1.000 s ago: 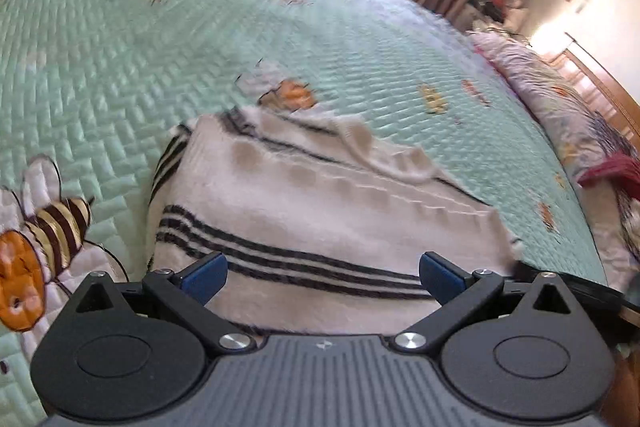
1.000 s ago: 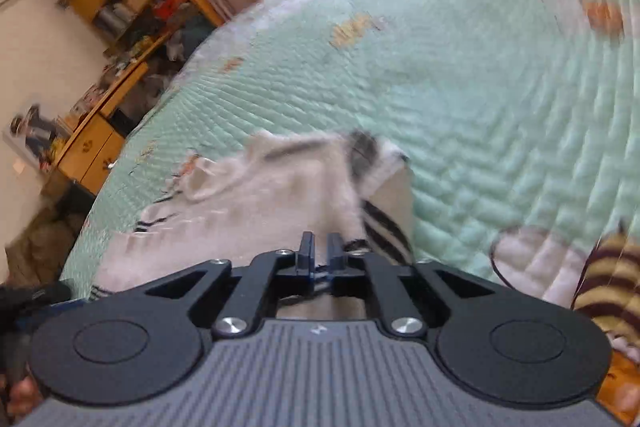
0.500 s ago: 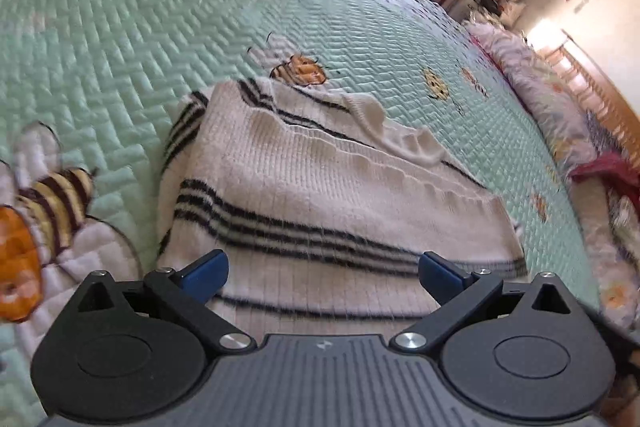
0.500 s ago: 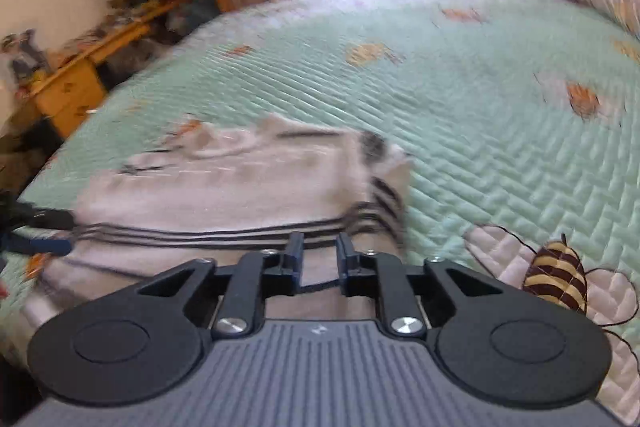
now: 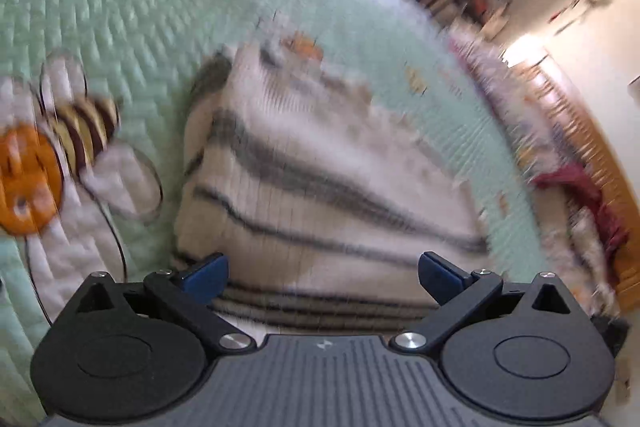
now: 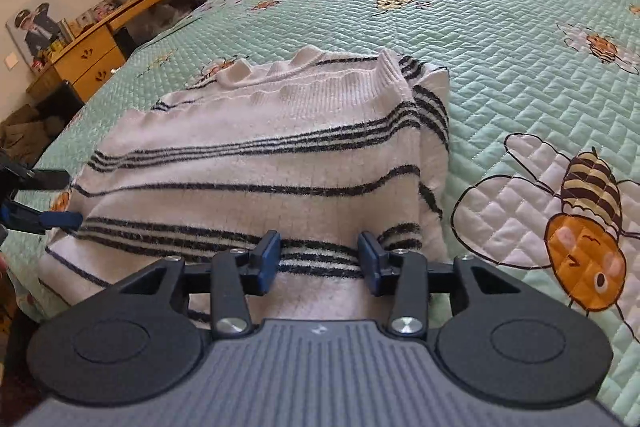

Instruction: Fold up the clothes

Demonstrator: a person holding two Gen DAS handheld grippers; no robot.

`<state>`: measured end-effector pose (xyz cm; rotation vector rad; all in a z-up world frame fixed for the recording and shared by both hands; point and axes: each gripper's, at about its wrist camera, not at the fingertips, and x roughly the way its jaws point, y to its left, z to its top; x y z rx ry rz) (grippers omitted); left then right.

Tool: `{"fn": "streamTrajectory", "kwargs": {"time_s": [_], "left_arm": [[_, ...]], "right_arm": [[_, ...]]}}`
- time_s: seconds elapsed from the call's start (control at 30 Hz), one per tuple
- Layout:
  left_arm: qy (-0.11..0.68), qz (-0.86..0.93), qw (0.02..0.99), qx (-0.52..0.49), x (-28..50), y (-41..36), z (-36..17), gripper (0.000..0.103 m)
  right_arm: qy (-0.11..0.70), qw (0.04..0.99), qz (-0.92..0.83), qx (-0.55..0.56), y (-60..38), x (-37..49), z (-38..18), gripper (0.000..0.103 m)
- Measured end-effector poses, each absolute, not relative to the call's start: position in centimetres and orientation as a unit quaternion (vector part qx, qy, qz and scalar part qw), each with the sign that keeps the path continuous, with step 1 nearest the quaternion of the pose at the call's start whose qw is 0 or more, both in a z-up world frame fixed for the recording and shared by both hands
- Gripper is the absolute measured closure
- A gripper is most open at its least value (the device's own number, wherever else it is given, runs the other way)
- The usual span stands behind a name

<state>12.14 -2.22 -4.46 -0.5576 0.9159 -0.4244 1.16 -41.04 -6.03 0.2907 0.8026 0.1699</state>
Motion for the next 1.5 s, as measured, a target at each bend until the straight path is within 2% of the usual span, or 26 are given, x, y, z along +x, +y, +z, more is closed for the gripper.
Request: {"fn": "streamTrajectory", "kwargs": {"time_s": [0.1,0.2,0.3,0.43,0.53,0.7,0.77,0.87,1.03,1.17,1.23,1.4,1.5], "left_arm": [[0.402,-0.191,0.850,-0.282,13.0,0.0,-3.8,0.001],[0.410,-0.177,0.849,-0.282,15.6,1.3,-4.5,0.001],[0.418,-0.166,0.852,-0.268,18.3,1.6,-5.7,0.002],[0.425,-0.172,0.845,-0.276,21.2,2.0,-7.0,0.002],[0.427,-0.183,0.843,-0.270,22.9,1.8,-7.3,0.001],[0.432,-0.213,0.837,-0.259,24.6,1.2,-7.6,0.001],[0.433,-0.222,0.834,-0.260,25.1,1.4,-8.1,0.001],[0.432,-0.229,0.835,-0.254,25.5,1.0,-8.8,0.001],[0.441,-0.206,0.857,-0.167,25.3,-1.7,-8.5,0.003],[0.448,-0.174,0.874,-0.071,24.7,-4.7,-7.9,0.006],[0.450,-0.170,0.875,-0.059,24.7,-5.0,-7.9,0.009],[0.453,-0.176,0.872,-0.055,24.6,-4.7,-7.4,0.028],[0.452,-0.175,0.873,-0.048,24.2,-4.8,-7.2,0.032]], "right_arm": [[0.374,0.905,0.100,0.176,-40.6,1.4,-5.3,0.055],[0.346,0.907,0.137,0.196,-39.3,1.5,-3.9,0.055],[0.323,0.920,0.168,0.145,-35.8,1.2,-2.3,0.054],[0.304,0.925,0.219,0.054,-30.2,0.2,-1.6,0.044],[0.307,0.919,0.247,0.011,-27.1,-0.4,-1.8,0.044],[0.319,0.919,0.233,-0.001,-26.5,-0.2,-2.4,0.042],[0.323,0.919,0.225,0.010,-27.0,-0.1,-2.3,0.036],[0.322,0.920,0.222,0.015,-27.1,0.0,-2.2,0.035],[0.304,0.923,0.230,-0.054,-24.3,0.4,-1.7,0.035],[0.291,0.925,0.222,-0.106,-21.1,0.3,-1.7,0.033],[0.294,0.923,0.223,-0.113,-20.6,0.3,-1.8,0.033],[0.307,0.922,0.210,-0.109,-20.8,0.4,-2.3,0.032],[0.310,0.923,0.204,-0.105,-21.1,0.6,-2.4,0.032]]}}
